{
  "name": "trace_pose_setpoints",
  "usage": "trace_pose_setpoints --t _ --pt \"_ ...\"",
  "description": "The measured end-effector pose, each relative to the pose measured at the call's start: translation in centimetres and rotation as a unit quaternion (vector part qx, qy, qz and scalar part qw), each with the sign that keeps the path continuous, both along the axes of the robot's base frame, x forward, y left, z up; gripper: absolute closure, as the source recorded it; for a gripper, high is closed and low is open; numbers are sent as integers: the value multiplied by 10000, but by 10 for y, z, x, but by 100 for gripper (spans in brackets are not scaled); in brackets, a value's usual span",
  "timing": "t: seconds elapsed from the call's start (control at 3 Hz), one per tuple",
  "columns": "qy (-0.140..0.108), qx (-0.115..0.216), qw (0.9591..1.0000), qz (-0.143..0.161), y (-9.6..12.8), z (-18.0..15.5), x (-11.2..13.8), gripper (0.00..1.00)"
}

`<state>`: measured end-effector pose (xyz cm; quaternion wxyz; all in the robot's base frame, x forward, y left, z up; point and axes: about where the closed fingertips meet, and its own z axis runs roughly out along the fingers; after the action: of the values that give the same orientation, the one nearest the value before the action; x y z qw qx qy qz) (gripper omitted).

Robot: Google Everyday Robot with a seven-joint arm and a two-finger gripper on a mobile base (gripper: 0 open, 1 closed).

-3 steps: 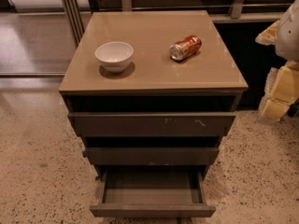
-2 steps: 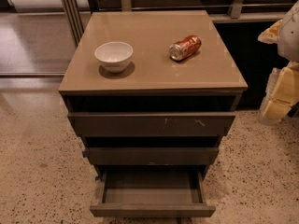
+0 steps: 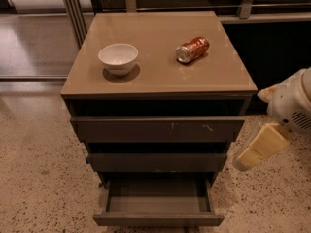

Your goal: Close bottom drawer

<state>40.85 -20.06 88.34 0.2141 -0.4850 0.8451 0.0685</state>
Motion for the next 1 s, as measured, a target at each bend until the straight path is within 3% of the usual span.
trace_pose_setpoints --t 0.33,0.67,1.0 --pt "405 1011 9936 -292 29 -86 11 0" --pt "524 1581 9846 -527 47 -143 31 17" --pt "504 1659 9830 -602 48 -152 38 40"
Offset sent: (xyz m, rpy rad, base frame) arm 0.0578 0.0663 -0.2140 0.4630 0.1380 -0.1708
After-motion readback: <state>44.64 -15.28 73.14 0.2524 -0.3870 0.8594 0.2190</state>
